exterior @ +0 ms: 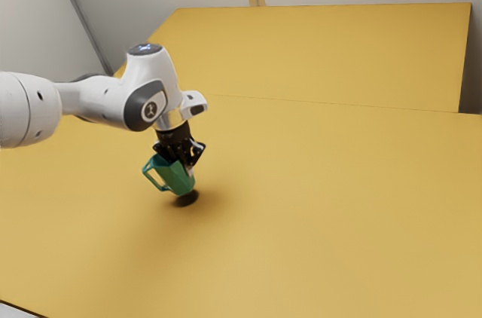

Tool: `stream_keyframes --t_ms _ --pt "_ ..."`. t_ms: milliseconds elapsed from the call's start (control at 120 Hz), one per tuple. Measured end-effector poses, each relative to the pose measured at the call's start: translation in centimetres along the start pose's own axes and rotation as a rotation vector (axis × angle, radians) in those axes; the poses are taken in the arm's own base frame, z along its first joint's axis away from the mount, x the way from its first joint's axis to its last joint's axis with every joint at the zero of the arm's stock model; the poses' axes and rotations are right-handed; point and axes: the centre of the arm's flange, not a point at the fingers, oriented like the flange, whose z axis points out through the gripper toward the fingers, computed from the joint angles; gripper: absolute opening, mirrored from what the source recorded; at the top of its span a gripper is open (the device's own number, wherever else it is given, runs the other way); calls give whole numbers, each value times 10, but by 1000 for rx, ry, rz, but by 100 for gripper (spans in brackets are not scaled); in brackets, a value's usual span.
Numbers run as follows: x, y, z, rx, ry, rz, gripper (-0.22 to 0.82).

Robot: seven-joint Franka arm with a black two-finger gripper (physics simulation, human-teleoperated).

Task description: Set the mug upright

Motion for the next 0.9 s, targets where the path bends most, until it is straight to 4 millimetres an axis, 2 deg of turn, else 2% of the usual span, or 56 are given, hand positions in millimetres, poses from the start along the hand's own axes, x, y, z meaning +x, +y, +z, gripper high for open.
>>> stream_keyframes --t_ms 317,483,700,792,900 --pt "7 3 31 4 -19 -35 -18" --pt "9 3 38 4 -19 -49 -17" --pt "9 3 25 -10 1 -54 28" --pt "8 3 13 -15 22 -52 39" --pt "6 3 -2 -20 47 -49 48"
